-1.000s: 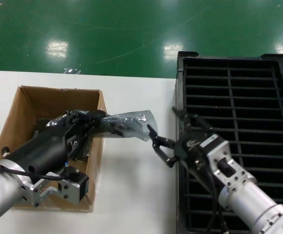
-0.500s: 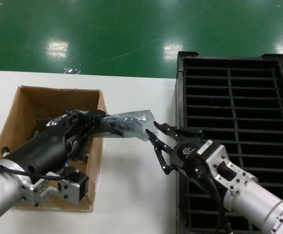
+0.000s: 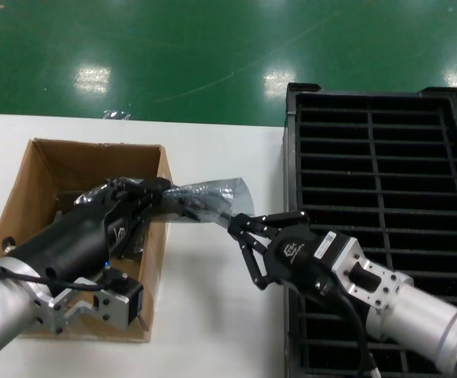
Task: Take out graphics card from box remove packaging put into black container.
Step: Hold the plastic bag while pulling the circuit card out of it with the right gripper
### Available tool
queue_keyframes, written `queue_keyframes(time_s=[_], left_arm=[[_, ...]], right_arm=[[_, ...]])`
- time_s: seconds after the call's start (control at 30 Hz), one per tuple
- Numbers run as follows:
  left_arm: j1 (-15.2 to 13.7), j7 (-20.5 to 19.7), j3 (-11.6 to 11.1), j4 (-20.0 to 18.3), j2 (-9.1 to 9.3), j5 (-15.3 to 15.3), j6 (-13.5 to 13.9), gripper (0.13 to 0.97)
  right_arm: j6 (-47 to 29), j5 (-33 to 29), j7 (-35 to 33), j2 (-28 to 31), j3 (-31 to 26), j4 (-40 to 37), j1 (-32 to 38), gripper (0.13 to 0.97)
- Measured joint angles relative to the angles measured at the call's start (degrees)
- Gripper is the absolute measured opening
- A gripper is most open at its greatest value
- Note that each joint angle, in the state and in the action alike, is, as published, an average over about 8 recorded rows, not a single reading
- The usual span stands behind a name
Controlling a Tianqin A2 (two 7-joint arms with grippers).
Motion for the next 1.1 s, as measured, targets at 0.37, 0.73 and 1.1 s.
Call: queue_keyframes(time_s=[0.37,0.73,1.1], left_arm=[[0.0,0.0,0.0,0.0,0.00,0.0,0.0,0.139],[0.0,0.0,0.0,0.0,0.00,0.0,0.0,0.139],[0.0,0.0,0.0,0.0,-0.01,0.0,0.0,0.139]], right_arm=[[-8.3,8.7,-12.7,0.0,-0.6,-14.5,11.4,0.134],[-19.9,11.4,-19.7,-0.2,-4.1,-27.8,23.4,0.133],[-22.6,11.7,-24.0,-2.4,-5.6,-33.8,28.0,0.133]])
